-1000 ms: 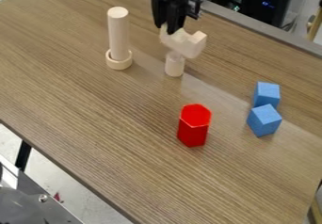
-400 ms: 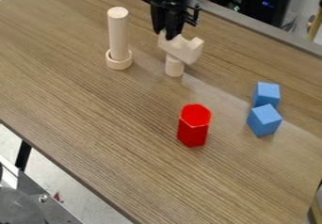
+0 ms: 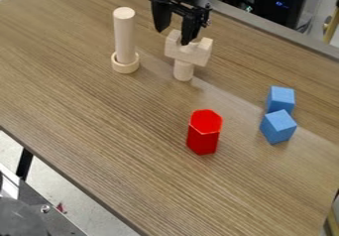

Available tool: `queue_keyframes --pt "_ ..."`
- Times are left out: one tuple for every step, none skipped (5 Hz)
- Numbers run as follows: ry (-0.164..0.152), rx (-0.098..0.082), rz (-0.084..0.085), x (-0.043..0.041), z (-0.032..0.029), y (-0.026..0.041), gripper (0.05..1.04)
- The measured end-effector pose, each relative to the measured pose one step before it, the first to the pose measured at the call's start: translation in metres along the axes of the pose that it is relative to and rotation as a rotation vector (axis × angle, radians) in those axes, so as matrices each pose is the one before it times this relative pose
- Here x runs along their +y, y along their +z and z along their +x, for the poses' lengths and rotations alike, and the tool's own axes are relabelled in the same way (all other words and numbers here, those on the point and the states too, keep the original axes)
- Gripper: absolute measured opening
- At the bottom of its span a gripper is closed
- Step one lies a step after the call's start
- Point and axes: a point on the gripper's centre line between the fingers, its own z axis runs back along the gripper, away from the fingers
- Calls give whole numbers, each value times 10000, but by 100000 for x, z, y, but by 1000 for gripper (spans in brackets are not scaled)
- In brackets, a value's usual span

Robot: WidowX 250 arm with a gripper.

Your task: Put the wooden arch on top of the cylindrical cube

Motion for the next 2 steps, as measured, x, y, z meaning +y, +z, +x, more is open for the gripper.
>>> queue_keyframes --pt "106 -120 -60 -40 -407 930 1005" --pt "183 -715 -196 28 -413 3468 1001"
